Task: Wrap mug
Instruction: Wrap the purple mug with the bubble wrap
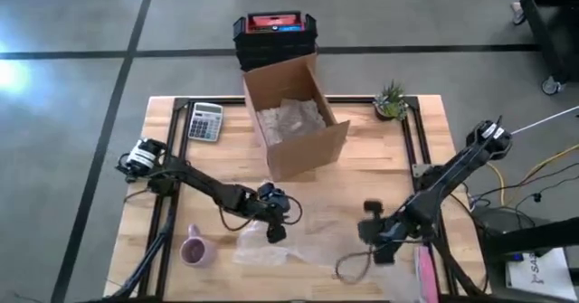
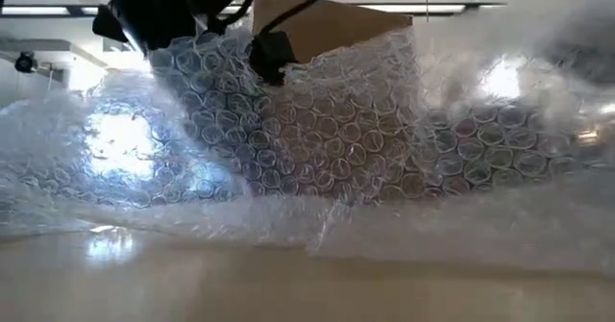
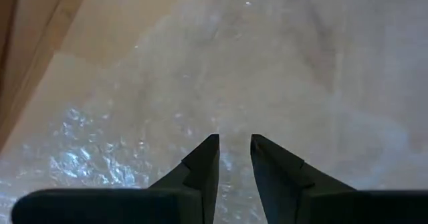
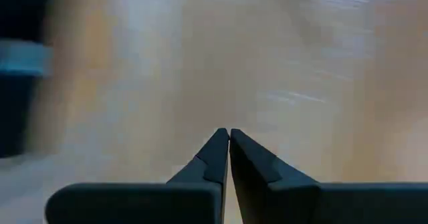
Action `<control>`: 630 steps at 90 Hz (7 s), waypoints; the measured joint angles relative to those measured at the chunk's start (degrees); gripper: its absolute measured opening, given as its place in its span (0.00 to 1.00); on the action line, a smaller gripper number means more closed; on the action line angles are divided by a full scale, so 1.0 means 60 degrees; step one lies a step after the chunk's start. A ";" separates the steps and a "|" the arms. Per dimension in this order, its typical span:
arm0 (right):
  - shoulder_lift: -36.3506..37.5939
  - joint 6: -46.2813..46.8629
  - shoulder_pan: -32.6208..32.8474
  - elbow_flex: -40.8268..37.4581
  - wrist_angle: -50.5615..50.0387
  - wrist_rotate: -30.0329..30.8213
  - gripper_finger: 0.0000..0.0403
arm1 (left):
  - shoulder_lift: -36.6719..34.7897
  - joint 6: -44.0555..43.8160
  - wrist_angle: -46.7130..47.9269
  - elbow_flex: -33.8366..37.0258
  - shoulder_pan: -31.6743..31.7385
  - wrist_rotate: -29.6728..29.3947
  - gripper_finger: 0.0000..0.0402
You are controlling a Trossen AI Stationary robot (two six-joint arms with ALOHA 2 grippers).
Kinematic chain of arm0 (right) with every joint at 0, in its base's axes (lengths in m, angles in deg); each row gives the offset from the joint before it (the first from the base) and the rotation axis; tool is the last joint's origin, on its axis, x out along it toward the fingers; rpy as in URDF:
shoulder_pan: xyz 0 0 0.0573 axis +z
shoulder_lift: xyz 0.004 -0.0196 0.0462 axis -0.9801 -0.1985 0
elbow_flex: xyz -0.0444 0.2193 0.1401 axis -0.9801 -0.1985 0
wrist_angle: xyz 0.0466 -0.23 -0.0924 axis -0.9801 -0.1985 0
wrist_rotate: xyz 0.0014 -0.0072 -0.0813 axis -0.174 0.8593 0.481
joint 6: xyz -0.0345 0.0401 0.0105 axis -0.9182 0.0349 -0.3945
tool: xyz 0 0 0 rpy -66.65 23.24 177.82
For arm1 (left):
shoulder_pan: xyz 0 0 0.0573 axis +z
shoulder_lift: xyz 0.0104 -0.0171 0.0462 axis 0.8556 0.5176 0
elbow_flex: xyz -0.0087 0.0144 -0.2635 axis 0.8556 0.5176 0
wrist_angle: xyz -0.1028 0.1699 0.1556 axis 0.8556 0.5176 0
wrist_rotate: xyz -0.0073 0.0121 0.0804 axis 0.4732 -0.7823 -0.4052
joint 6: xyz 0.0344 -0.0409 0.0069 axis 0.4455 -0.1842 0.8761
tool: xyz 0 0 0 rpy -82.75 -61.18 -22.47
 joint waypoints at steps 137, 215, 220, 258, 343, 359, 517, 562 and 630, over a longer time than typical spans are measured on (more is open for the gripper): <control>-0.1212 -0.2187 -0.2032 -0.0572 -0.1959 0.2496 0.01 | -0.1497 -0.1241 0.2474 -0.0029 -0.0010 0.0817 0.18; -0.1191 -0.1098 -0.2092 -0.0576 -0.1975 0.2460 0.48 | -0.5292 -0.5289 0.7865 -0.0040 -0.2427 0.3203 0.56; -0.1191 -0.1101 -0.2092 -0.0572 -0.1940 0.2456 0.49 | -0.5296 -0.5876 0.7871 -0.0040 -0.3107 0.3157 0.55; -0.1191 -0.1076 -0.2136 -0.0573 -0.1823 0.2427 0.46 | -0.5358 -0.6980 0.8934 -0.0022 -0.5344 0.2517 0.40; -0.1191 -0.1165 -0.2136 -0.0576 -0.1798 0.2196 0.40 | -0.2697 -0.3708 0.8117 0.0036 -0.5113 0.1979 0.05; -0.1191 -0.1150 -0.2136 -0.0574 -0.1795 0.2175 0.35 | -0.2950 -0.4777 0.8864 -0.0436 -0.5039 0.1978 0.05; 0.1515 0.4103 0.0498 -0.0856 -0.3083 0.0314 0.59 | 0.3930 0.2023 0.8063 -0.9428 0.0773 0.1840 0.45; 0.0648 0.5247 0.1274 -0.1560 -0.3852 -0.0946 0.57 | 0.1928 0.0410 0.9391 -0.7096 -0.0123 0.0984 0.60; -0.0123 0.3691 0.1245 -0.1325 -0.3024 -0.0362 0.13 | 0.0383 0.0472 0.7169 -0.5254 -0.0017 0.0859 0.53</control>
